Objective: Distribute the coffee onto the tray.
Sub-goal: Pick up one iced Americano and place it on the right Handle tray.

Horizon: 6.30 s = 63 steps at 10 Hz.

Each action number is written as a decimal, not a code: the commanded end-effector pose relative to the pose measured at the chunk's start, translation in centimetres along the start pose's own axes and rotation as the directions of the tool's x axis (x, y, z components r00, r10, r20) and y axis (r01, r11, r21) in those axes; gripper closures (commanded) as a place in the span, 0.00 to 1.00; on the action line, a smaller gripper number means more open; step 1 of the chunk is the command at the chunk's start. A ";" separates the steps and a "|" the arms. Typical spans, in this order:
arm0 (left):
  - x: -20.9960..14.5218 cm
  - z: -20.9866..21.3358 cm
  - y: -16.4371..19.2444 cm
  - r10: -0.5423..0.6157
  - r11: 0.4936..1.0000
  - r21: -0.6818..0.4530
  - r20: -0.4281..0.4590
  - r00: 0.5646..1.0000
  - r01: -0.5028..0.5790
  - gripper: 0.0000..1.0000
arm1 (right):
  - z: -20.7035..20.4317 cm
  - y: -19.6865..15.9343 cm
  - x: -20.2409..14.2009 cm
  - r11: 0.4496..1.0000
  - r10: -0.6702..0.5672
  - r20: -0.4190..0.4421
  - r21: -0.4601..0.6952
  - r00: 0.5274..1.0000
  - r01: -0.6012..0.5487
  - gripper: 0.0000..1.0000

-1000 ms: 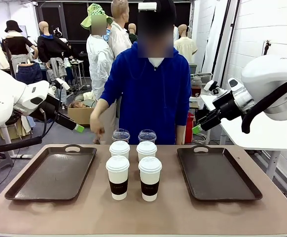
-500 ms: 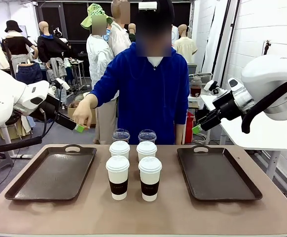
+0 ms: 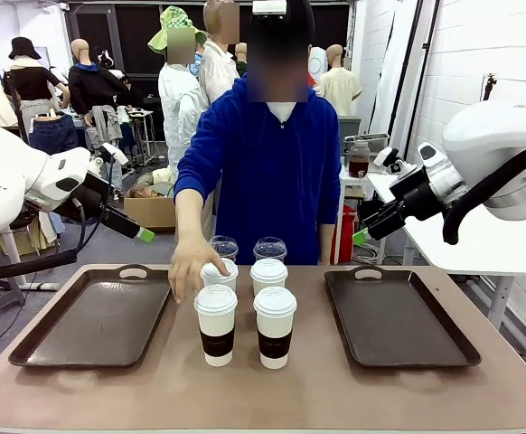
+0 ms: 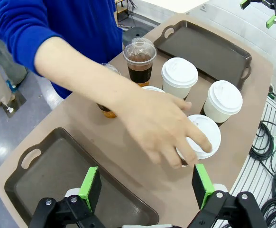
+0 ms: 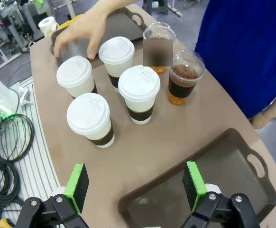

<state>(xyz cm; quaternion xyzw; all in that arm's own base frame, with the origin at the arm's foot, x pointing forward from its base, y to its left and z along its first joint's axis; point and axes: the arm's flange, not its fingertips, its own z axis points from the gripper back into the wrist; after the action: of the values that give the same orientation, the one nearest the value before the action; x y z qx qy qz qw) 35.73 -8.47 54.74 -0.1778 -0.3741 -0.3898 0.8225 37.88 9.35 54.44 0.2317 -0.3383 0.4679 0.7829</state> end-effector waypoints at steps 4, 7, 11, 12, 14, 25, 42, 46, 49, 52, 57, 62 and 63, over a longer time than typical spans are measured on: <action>-0.1 0.1 0.0 0.004 1.000 -0.011 0.008 1.000 -0.004 0.00 | -0.2 -0.2 0.0 1.000 0.013 0.020 0.018 1.000 -0.014 0.00; -0.1 0.1 0.0 0.004 1.000 -0.011 0.008 1.000 -0.004 0.00 | -0.2 -0.2 0.0 1.000 0.013 0.020 0.018 1.000 -0.014 0.00; -0.1 0.1 0.0 0.004 1.000 -0.011 0.008 1.000 -0.004 0.00 | -0.2 -0.2 0.0 1.000 0.013 0.020 0.018 1.000 -0.014 0.00; -0.1 0.1 0.0 0.004 1.000 -0.011 0.008 1.000 -0.004 0.00 | 0.0 0.0 0.0 1.000 0.002 0.000 0.000 1.000 -0.002 0.00; -0.1 0.1 0.0 0.004 1.000 -0.011 0.008 1.000 -0.004 0.00 | -0.1 -2.0 0.9 0.999 0.014 -0.030 0.035 0.999 -0.013 0.00; -0.1 0.1 0.0 0.004 1.000 -0.011 0.008 1.000 -0.004 0.00 | -7.0 -17.4 2.8 0.944 0.283 -0.111 0.208 0.953 -0.257 0.00; -0.1 0.1 0.0 0.004 1.000 -0.011 0.008 1.000 -0.004 0.00 | -12.9 -23.5 -0.9 0.933 0.242 0.090 0.251 0.966 -0.257 0.00; -0.1 0.1 0.0 0.004 1.000 -0.011 0.008 1.000 -0.004 0.00 | -15.6 -25.7 -5.3 0.912 0.221 0.233 0.294 0.947 -0.285 0.00; -0.1 0.1 0.0 0.004 1.000 -0.011 0.008 1.000 -0.004 0.00 | -17.6 -27.3 -8.3 0.891 0.193 0.340 0.331 0.920 -0.309 0.00; -0.1 0.1 0.0 0.004 1.000 -0.011 0.008 1.000 -0.004 0.00 | -20.0 -28.1 -10.7 0.897 0.143 0.389 0.337 0.910 -0.285 0.00; -0.1 0.1 0.0 0.004 1.000 -0.011 0.008 1.000 -0.004 0.00 | -22.9 -28.3 -13.4 0.908 0.099 0.414 0.335 0.905 -0.253 0.00; -0.1 0.1 0.0 0.004 1.000 -0.011 0.008 1.000 -0.004 0.00 | -24.1 -27.6 -12.8 0.913 0.084 0.429 0.329 0.900 -0.242 0.00; -0.1 0.1 0.0 0.004 1.000 -0.011 0.008 1.000 -0.004 0.00 | -24.5 -27.4 -12.5 0.918 0.075 0.433 0.322 0.898 -0.231 0.00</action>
<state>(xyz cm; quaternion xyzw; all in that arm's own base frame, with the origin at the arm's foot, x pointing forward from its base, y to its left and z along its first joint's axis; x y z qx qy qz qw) 35.69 -8.50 54.84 -0.1773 -0.3748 -0.3904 0.8220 65.22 5.44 27.49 0.4446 -0.4024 0.5313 0.5984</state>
